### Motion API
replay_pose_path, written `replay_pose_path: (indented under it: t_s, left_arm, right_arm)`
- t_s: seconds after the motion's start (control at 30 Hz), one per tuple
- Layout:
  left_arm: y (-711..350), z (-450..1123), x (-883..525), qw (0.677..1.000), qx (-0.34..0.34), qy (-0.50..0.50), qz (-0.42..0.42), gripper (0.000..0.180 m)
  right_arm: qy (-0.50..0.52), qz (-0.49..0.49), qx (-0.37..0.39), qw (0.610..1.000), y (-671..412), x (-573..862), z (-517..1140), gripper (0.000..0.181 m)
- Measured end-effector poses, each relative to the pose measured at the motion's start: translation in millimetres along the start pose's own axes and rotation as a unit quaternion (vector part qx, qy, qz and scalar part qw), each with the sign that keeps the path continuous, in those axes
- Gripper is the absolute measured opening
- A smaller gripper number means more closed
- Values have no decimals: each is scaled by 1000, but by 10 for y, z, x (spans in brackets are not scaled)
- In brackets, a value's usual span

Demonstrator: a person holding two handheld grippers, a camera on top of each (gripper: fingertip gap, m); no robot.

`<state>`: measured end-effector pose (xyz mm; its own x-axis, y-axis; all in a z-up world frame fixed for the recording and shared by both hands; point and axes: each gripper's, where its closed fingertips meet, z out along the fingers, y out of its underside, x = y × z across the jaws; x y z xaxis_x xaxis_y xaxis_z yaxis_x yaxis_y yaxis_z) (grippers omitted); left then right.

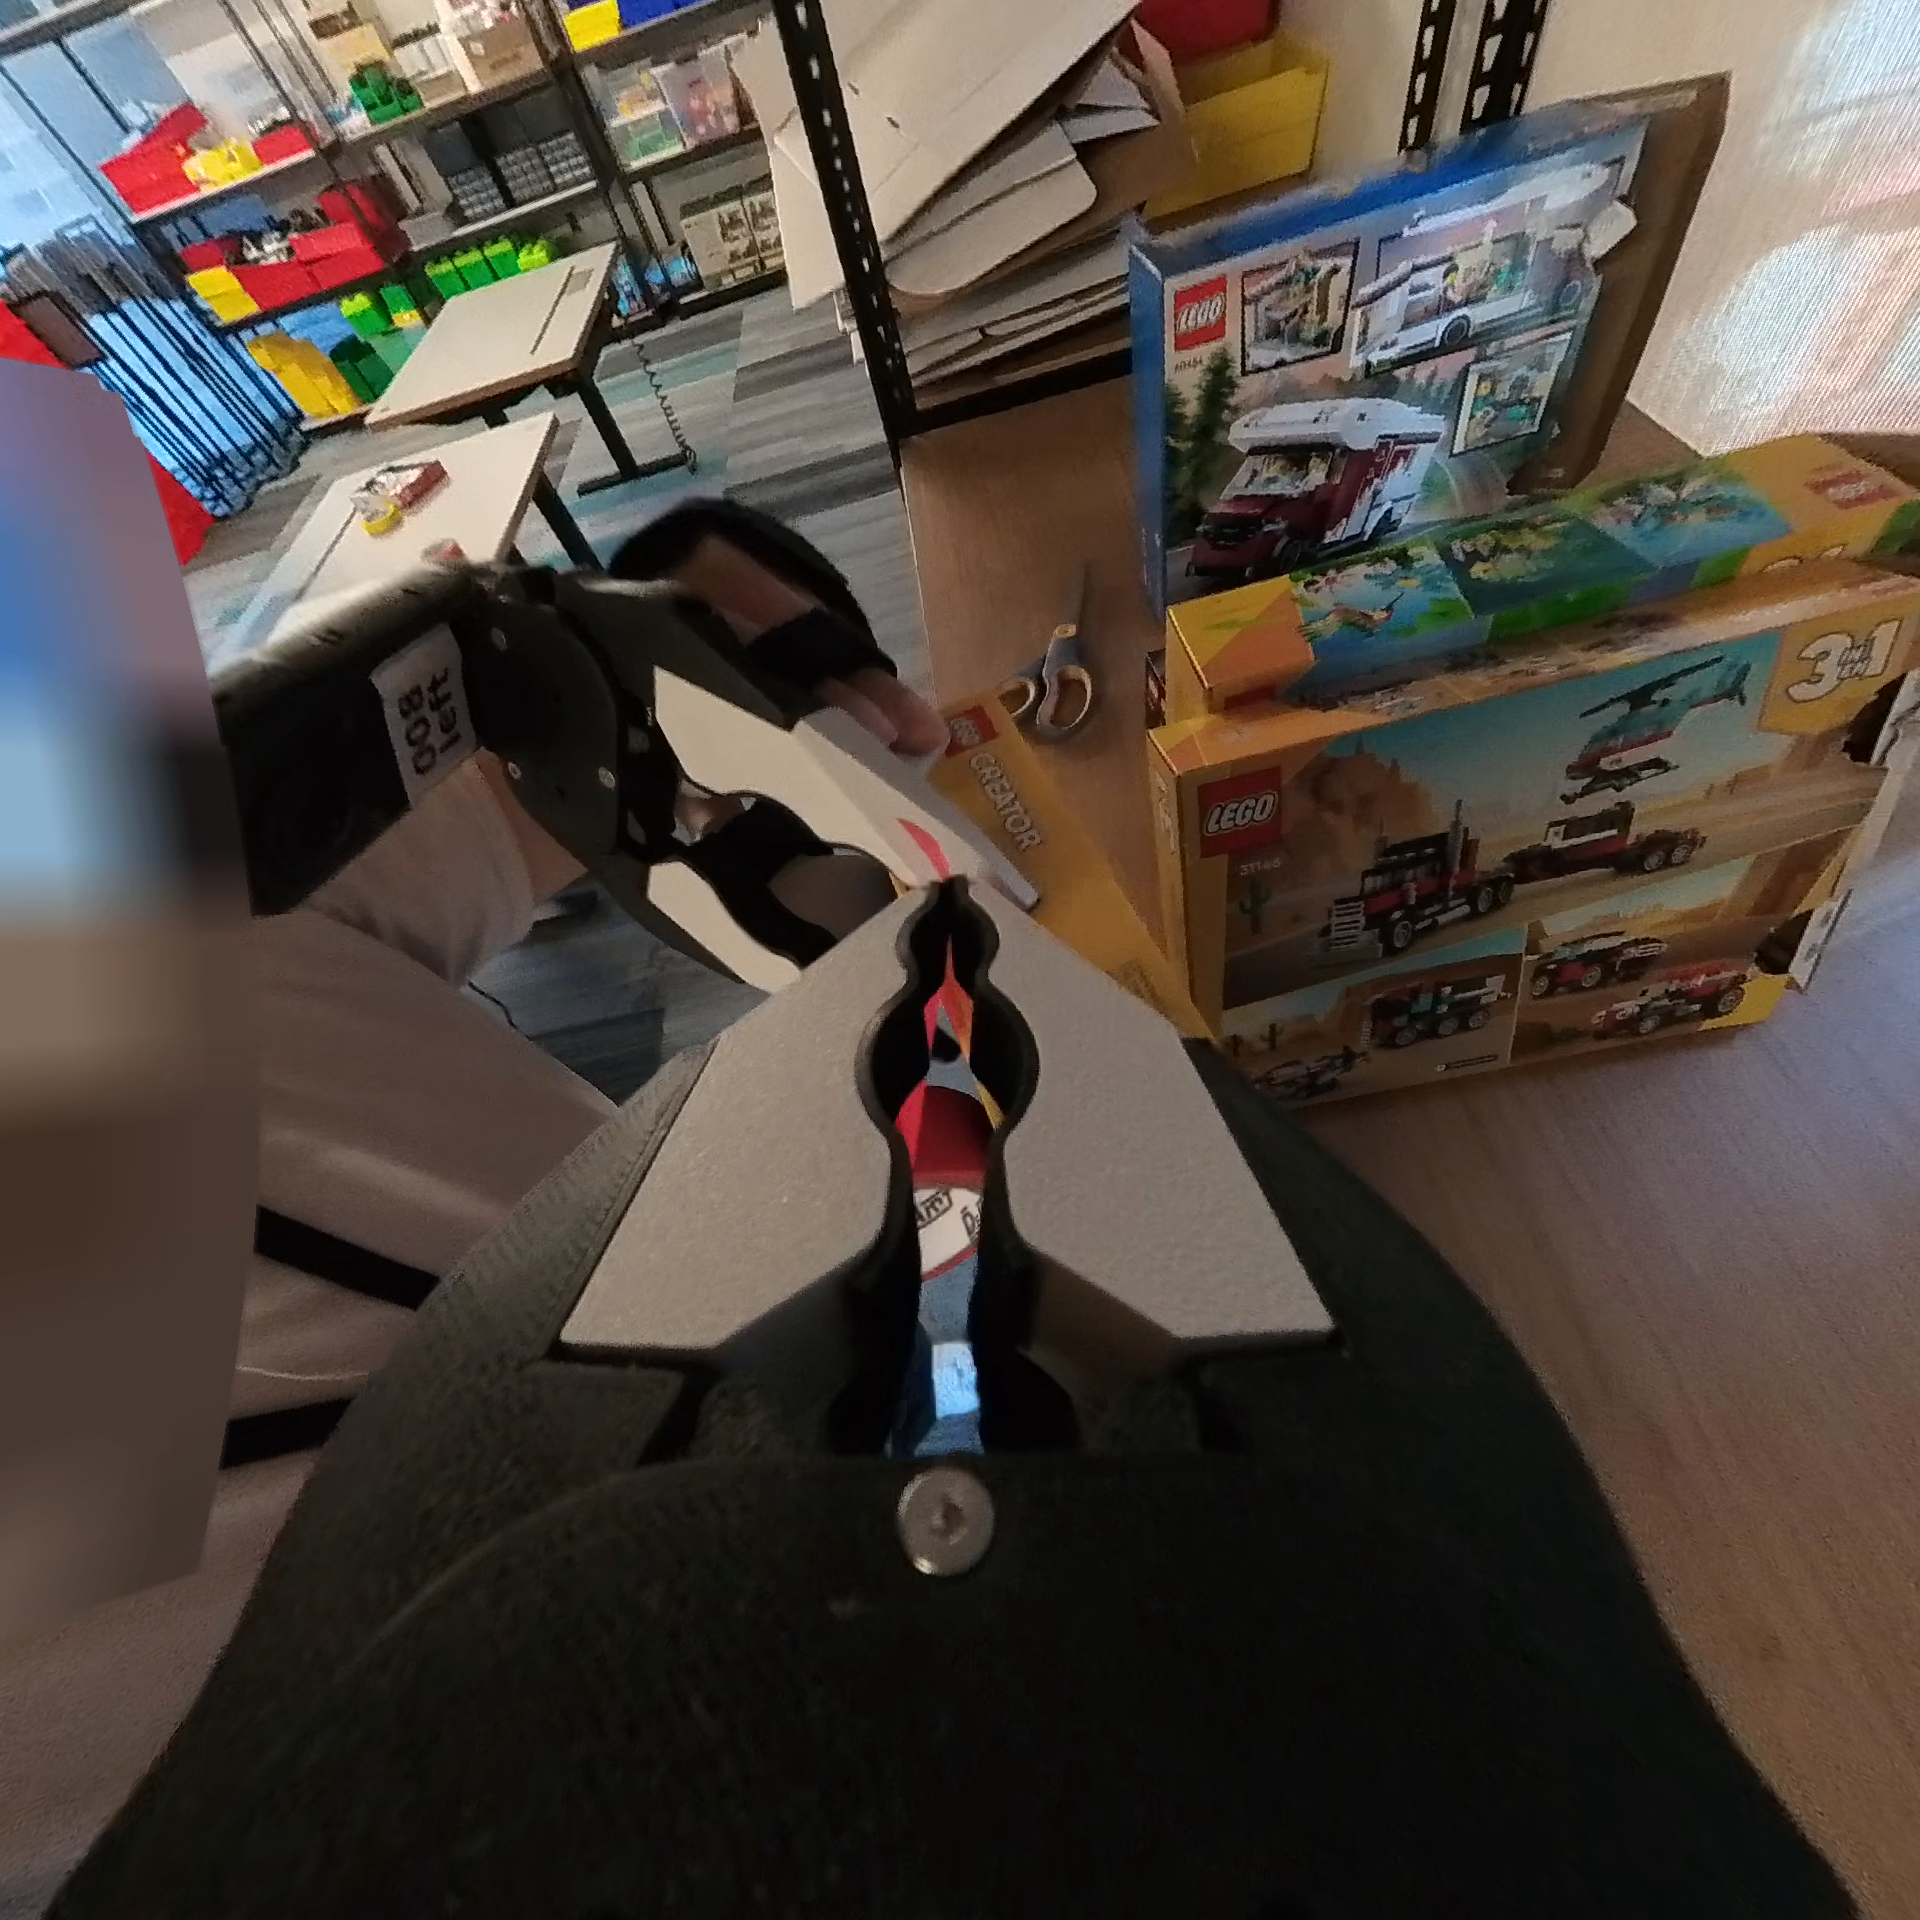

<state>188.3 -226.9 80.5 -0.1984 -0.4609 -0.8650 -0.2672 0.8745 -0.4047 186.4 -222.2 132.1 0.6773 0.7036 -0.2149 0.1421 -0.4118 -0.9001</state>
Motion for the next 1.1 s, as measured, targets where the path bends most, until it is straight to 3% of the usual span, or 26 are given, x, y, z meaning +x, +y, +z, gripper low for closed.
replay_pose_path:
  t_s: [0.43, 0.73, 1.1]
  left_arm:
    - [-22, -20, 11, 1000, 2, -4, 2, 49]
    - [-27, -23, 15, 1000, 1, -4, 3, 49]
    - [-32, -25, 20, 1000, 0, -5, 6, 49]
  right_arm:
    - [29, 60, -19, 998, 44, 154, 52, 0]
    - [67, 51, -51, 995, 97, 206, 70, 0]
    - [160, -28, -131, 978, 205, 258, 111, 0]
